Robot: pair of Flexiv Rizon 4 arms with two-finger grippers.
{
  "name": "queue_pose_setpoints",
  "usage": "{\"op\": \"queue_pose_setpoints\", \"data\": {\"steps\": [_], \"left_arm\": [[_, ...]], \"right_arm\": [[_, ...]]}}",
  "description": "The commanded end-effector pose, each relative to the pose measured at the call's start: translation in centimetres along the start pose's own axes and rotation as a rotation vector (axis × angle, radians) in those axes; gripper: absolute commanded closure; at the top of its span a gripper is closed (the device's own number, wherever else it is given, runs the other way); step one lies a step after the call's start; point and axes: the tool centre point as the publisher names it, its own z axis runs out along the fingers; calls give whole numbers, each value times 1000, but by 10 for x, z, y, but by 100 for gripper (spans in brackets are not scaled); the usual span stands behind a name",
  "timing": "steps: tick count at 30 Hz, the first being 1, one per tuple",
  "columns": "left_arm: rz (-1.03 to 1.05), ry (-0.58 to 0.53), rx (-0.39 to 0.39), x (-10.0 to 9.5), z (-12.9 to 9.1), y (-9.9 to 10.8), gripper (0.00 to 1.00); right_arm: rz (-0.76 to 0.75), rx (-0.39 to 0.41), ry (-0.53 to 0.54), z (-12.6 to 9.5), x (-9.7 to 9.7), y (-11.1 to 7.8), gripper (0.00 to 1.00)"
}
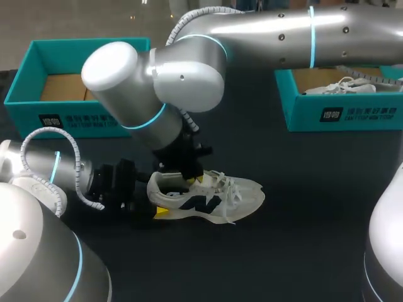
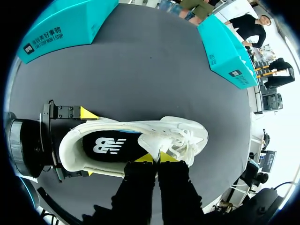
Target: Take the shoe out of the shoebox, open the shoe tongue, remove and reinsert the insole, then place the shoe into the shoebox
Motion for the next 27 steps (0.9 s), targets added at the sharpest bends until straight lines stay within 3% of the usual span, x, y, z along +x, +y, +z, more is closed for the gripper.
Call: {"op": "queue_pose_setpoints", "data": {"steps": [1, 8, 27], "left_arm": [[0, -1, -4, -1, 2, 1, 100], [0, -1, -4, -1, 2, 1, 100], [0, -1, -4, -1, 2, 1, 100]], "right_arm": [[73, -18, 60, -1, -10, -5, 100], [119, -77, 291, 4, -26, -8, 100], [147, -82, 381, 26, -60, -4, 100]]}}
